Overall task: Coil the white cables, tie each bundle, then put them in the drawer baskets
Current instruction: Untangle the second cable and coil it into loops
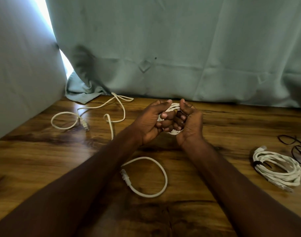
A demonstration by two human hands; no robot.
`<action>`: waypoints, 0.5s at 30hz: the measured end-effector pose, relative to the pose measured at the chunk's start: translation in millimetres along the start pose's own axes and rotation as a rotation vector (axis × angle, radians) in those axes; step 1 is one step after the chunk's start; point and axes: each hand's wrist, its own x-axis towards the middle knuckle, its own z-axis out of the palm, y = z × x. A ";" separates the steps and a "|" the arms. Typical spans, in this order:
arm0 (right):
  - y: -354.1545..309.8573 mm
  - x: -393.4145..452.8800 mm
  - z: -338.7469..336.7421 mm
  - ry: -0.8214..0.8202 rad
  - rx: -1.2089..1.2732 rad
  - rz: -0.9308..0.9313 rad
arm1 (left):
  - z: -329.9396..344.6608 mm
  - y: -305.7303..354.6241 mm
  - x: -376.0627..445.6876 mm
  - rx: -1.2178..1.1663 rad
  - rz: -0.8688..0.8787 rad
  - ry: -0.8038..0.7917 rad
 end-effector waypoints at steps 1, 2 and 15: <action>-0.4 -1.2 -0.6 -0.003 0.018 0.002 | 2.2 -1.3 0.4 -0.001 0.002 0.024; -1.2 -2.2 -2.1 -0.004 0.030 0.001 | 4.6 -2.0 0.7 -0.009 0.002 0.037; -19.8 -37.5 -16.7 -0.099 -0.130 -0.069 | 49.6 -3.2 -13.5 0.072 0.094 0.223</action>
